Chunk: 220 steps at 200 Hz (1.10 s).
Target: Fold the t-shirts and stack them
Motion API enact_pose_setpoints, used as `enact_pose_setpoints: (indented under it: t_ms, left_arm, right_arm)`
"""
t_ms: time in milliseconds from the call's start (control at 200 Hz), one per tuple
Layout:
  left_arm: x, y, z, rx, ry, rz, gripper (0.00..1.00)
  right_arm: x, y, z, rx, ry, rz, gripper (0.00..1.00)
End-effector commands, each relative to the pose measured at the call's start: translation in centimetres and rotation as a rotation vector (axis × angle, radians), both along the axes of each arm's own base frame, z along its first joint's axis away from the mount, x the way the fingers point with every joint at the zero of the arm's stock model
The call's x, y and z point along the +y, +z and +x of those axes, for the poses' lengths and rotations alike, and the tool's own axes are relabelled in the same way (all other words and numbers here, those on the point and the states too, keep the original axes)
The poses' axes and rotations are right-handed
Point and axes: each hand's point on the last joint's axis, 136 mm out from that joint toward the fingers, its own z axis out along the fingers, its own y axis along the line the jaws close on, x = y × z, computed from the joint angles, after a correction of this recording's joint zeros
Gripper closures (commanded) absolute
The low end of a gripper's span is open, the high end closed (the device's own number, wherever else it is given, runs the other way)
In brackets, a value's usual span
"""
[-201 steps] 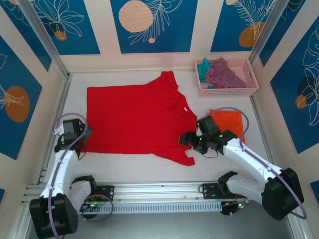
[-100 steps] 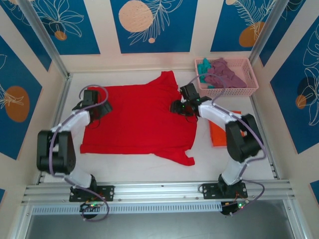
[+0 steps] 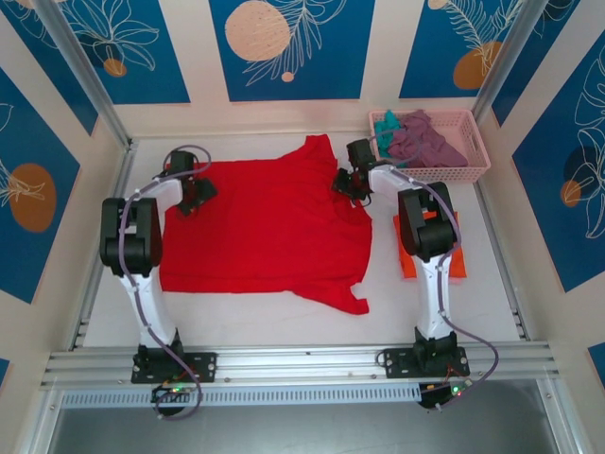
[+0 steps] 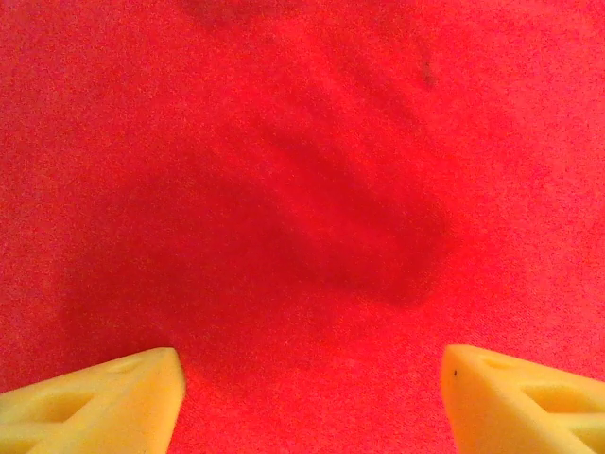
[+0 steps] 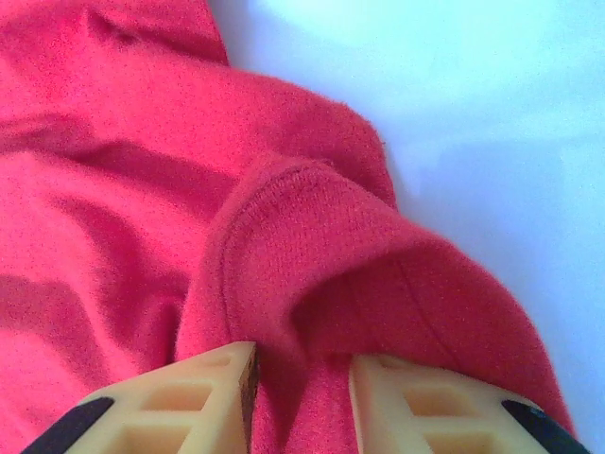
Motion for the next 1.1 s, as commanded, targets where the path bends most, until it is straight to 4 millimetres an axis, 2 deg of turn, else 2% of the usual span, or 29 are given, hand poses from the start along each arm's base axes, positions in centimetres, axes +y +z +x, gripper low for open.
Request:
enact_pose_setpoints:
  t_ms: [0, 140, 240, 335, 415, 560, 640, 690, 790, 1000, 1095]
  left_arm:
    - [-0.5, -2.0, 0.3, 0.081, -0.016, -0.043, 0.26]
    - [-0.5, -2.0, 2.2, 0.079, -0.024, -0.042, 0.24]
    - [-0.7, -1.1, 3.3, 0.053, -0.036, -0.052, 0.21]
    - [-0.8, 0.6, 4.0, 0.017, -0.044, -0.053, 0.17]
    - [-1.0, 2.6, 4.1, -0.022, -0.053, -0.059, 0.13]
    - [-1.1, 7.4, 3.0, -0.148, -0.05, -0.063, 0.03]
    - [-0.4, 9.2, 0.9, -0.197, -0.023, -0.035, 0.0]
    - [0.0, 10.2, -0.5, -0.222, -0.004, -0.019, 0.0]
    - [0.4, 10.5, -4.5, -0.243, 0.028, -0.011, 0.0]
    - [0.2, 7.7, -16.2, -0.089, 0.074, -0.059, 0.0]
    - [2.1, 6.6, -21.7, -0.001, 0.188, 0.003, 0.07]
  right_arm:
    - [-0.6, -1.3, 0.6, 0.062, -0.035, 0.012, 0.67]
    - [-0.5, -1.5, 2.6, 0.068, -0.044, 0.044, 0.64]
    - [-0.2, -0.2, 4.0, 0.023, -0.029, 0.056, 0.61]
    - [0.2, 2.1, 4.8, -0.021, -0.001, 0.074, 0.55]
    - [0.6, 4.8, 4.8, -0.083, 0.024, 0.085, 0.49]
    - [1.3, 10.0, 2.7, -0.216, 0.082, 0.104, 0.34]
    - [1.8, 12.3, 0.4, -0.289, 0.12, 0.1, 0.29]
    - [1.8, 13.0, -1.5, -0.319, 0.136, 0.092, 0.29]
    - [2.0, 13.4, -5.6, -0.346, 0.174, 0.086, 0.29]
    - [2.1, 12.1, -14.9, -0.293, 0.244, 0.059, 0.29]
    - [2.3, 11.0, -18.4, -0.24, 0.256, 0.075, 0.29]
